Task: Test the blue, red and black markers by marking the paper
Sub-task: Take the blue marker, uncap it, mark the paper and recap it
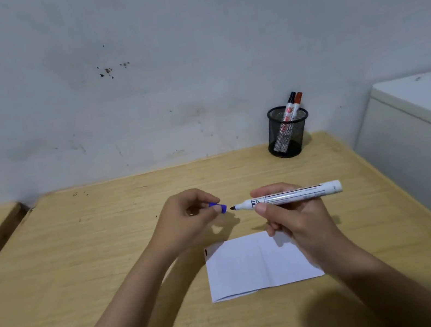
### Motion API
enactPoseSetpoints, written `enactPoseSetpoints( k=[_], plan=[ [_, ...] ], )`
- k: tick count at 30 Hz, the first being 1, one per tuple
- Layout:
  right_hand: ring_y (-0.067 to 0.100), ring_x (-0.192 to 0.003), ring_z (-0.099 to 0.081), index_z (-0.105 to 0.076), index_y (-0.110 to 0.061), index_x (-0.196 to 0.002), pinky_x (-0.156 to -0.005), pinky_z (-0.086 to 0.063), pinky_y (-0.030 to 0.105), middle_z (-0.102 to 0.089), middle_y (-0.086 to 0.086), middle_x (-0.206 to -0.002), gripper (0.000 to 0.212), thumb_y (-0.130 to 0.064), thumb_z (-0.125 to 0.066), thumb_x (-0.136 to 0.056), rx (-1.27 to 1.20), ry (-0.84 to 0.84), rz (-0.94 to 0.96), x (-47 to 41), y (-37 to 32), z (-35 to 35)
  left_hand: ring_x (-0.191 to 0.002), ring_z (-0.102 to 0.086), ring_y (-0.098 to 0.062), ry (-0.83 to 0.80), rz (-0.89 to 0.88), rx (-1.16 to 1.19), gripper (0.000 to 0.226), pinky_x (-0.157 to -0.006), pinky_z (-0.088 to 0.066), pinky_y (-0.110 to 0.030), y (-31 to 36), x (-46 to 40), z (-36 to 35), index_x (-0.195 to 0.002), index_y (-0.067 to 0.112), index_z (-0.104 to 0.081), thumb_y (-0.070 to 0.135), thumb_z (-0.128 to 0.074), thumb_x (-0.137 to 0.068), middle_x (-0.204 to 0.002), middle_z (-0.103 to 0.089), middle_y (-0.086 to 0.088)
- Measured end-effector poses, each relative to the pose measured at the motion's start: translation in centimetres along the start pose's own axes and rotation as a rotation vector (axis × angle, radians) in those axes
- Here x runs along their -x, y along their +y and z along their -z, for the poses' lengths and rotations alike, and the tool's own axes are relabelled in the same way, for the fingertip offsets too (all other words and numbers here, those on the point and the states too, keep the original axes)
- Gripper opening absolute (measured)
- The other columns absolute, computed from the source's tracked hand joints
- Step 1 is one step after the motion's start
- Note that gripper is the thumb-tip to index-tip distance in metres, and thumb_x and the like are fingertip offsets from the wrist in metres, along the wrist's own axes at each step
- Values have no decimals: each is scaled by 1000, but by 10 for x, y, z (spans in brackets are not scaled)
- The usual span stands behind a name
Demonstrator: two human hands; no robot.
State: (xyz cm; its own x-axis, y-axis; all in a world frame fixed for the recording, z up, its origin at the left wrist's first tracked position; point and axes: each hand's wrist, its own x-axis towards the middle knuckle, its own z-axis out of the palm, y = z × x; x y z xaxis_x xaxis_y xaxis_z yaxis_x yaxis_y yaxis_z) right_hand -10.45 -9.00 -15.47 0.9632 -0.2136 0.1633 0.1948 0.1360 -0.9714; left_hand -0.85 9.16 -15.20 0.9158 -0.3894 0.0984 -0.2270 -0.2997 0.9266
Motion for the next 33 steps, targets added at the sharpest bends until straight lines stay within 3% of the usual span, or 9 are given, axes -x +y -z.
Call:
enactPoseSetpoints(
  k=[4, 9, 13, 17, 21, 30, 33],
  plan=[
    [14, -48, -50, -74, -15, -87, -53, -46, 27, -63, -6, -59, 14, -4, -70, -80, 1, 16, 46, 6, -11, 4, -66, -62, -9, -46, -32, 340, 11, -64, -47, -14, 28, 13, 4, -80, 13, -69, 2, -70, -76, -64, -67, 5],
    [15, -49, -50, -75, -17, -85, -53, -49, 27, -57, 4, -60, 17, -2, -68, -80, -64, 19, 68, 11, -20, 2, -68, -63, -11, -76, 0, 462, 10, -70, -42, -26, 46, 28, -2, -77, 18, -70, 12, -69, -68, -68, -68, 2],
    [14, -49, -51, -75, -16, -85, -52, -49, 26, -59, 0, -58, 16, -3, -70, -77, -70, 7, 90, 16, -27, 3, -69, -63, -11, -83, -5, 473, 10, -71, -42, -26, 51, 34, -5, -76, 19, -70, 13, -69, -68, -68, -69, 3],
    [14, -50, -53, -74, -13, -88, -54, -49, 28, -64, -5, -61, 14, -3, -71, -78, -12, -4, 103, 21, -31, 2, -68, -63, -12, -104, -34, 446, 15, -66, -47, -18, 55, 40, -9, -81, 11, -68, 7, -75, -68, -68, -69, -1],
    [14, -53, -58, -73, -12, -87, -55, -53, 26, -68, -2, -65, 14, -9, -71, -73, 21, -23, 129, 25, -36, -1, -69, -65, -13, -103, -79, 430, 13, -67, -51, -16, 60, 47, -14, -80, 7, -69, 8, -69, -68, -70, -70, -5],
    [16, -53, -66, -75, -20, -82, -60, -56, 24, -71, -1, -67, 13, -13, -75, -72, -24, -69, 185, 26, -41, -5, -65, -65, -12, 6, -155, 424, 16, -65, -53, -18, 69, 59, -16, -77, 6, -73, 12, -74, -62, -68, -72, -4],
    [16, -55, -67, -74, -20, -85, -61, -56, 23, -72, 1, -69, 20, -17, -75, -65, -74, -74, 112, 22, -43, -7, -70, -63, -15, 55, -160, 435, 10, -67, -53, -19, 68, 59, -17, -75, 11, -74, 11, -75, -65, -72, -72, -4]
  ],
)
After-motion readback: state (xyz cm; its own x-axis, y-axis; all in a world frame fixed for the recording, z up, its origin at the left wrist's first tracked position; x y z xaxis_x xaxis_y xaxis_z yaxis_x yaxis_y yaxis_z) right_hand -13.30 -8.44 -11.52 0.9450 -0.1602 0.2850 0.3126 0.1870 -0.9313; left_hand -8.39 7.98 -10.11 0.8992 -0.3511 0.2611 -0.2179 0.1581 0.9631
